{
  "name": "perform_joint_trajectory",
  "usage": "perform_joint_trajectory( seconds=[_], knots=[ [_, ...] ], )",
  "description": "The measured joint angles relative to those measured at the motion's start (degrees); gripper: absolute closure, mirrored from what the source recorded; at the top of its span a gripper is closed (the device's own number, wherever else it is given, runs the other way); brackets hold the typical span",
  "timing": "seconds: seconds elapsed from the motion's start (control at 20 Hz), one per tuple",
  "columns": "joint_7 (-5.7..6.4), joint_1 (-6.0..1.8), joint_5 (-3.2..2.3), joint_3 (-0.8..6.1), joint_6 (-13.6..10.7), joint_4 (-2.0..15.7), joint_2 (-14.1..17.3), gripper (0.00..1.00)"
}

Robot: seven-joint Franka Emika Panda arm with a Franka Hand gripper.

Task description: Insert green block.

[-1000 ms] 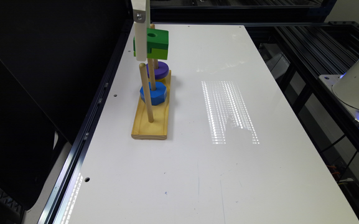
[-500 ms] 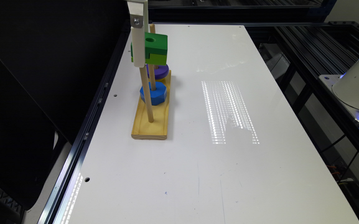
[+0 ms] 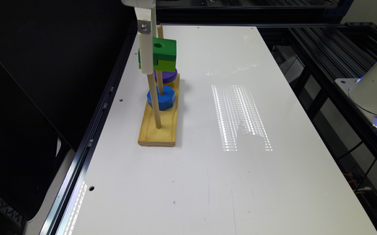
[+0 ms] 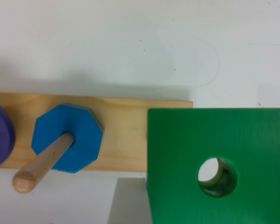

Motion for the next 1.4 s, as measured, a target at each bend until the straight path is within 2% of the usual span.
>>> perform_joint_trajectory(
  seconds=[0.6,1.4],
  knots=[
    [0.0,-0.01,-0.12,-0.02,0.26,0.11,0.96,1.0],
    [0.0,-0.09,-0.55,-0.24,0.49,0.49,1.71,1.0]
  ],
)
